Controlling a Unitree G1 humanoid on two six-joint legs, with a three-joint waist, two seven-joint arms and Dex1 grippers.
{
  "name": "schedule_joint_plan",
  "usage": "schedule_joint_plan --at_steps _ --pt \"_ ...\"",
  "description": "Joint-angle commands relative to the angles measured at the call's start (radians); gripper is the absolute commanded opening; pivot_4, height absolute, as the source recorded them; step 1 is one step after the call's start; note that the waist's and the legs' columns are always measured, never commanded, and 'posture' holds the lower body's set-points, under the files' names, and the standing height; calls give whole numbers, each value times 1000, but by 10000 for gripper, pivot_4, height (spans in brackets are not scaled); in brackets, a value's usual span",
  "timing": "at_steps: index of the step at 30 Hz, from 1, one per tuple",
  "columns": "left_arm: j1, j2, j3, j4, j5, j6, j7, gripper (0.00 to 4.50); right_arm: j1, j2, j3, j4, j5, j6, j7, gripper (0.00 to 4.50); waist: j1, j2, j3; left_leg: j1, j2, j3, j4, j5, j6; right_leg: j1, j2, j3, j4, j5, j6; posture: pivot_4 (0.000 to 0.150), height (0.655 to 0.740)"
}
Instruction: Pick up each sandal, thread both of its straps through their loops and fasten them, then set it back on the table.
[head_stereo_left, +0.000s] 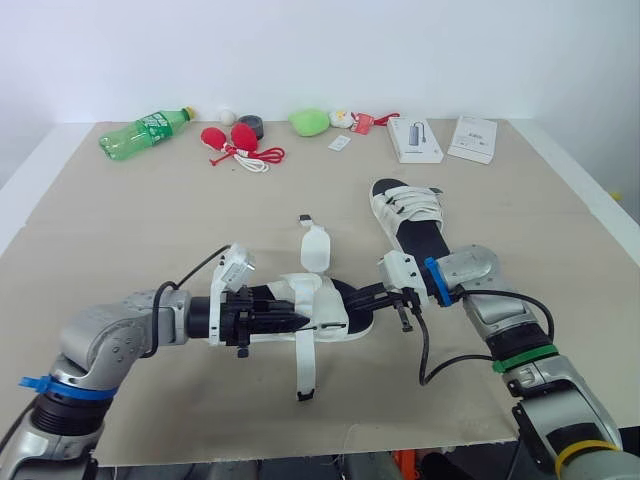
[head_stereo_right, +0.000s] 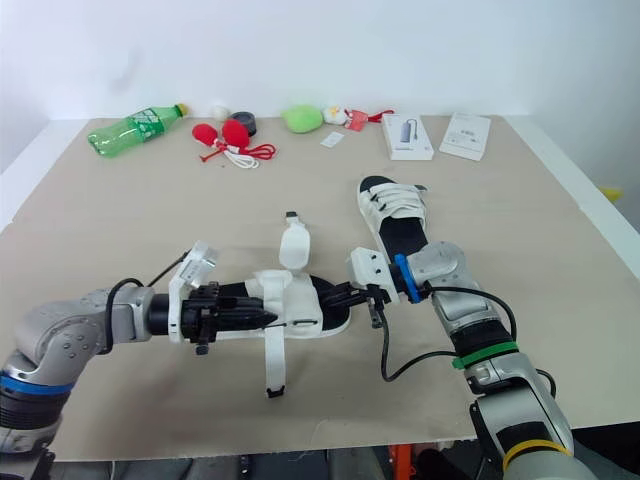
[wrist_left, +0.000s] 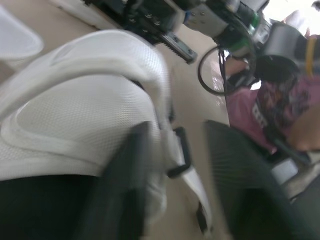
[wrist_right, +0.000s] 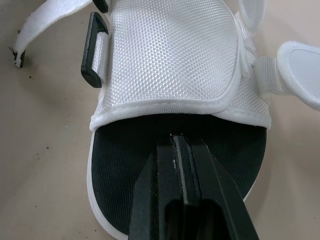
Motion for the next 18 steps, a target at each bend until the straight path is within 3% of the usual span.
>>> schedule_joint_plan --at_steps 1,3,7,9,18 --pt "-5 101 85 -65 -33 -3 -65 36387 -1 -15 6 13 -22 -2 7 0 -1 0 0 0 0 0 0 0 0 0 0 0 0 0 0 1500 7400" --pt "-2 168 127 -73 -87 39 -104 44619 -3 -15 6 17 -23 -6 9 0 -1 -1 1 0 0 0 0 0 0 -1 0 0 0 0 0 1500 7400" --pt "73 266 160 -141 -212 128 -163 44619 -3 -11 8 20 -23 -9 12 0 -2 -1 1 0 0 0 0 -1 -1 -2 -1 0 -1 -1 -1 1500 7400" --pt "147 271 135 -184 -197 116 -157 44619 -3 -8 10 22 -23 -12 11 0 -2 -1 1 0 0 1 0 -2 -2 -1 -1 0 -1 -1 -1 1500 7400" --pt "213 35 -28 -140 23 -37 54 44619 12 -10 14 2 -19 -2 17 0 -1 -2 0 2 0 1 1 -2 -2 -2 -1 0 -1 -2 -2 1500 7400"
